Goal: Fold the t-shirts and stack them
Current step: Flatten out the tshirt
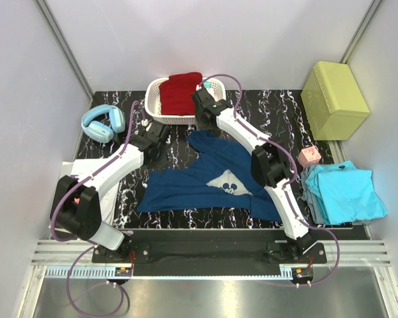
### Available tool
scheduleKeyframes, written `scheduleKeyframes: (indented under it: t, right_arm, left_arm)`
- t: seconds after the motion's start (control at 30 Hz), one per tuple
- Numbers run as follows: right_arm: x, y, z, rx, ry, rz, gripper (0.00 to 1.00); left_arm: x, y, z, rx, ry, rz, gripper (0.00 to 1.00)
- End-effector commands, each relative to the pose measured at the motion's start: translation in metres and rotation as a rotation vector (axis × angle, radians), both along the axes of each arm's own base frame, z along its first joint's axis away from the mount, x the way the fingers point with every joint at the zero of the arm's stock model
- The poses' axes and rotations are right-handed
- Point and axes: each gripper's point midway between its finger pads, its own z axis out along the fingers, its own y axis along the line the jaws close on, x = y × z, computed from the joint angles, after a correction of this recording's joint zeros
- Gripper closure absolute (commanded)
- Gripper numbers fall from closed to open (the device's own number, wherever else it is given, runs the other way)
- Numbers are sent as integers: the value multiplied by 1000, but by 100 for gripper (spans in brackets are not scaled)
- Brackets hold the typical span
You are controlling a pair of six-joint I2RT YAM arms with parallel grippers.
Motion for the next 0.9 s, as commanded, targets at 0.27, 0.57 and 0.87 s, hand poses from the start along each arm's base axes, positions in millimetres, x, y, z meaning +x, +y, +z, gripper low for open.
scheduleKeyframes:
  t: [0.27,0.57,0.87]
  right_arm:
    - [3,14,32,50,-63,35,52]
    - [1,16,10,38,-25,41,52]
    - [-17,6,-33,-2,75,35,53]
  left_arm:
    - [9,-15,12,-48,-42,-20,63]
    - [4,-19,3,-43,-19,-31,63]
    - [1,-18,1,-42,-18,-30,63]
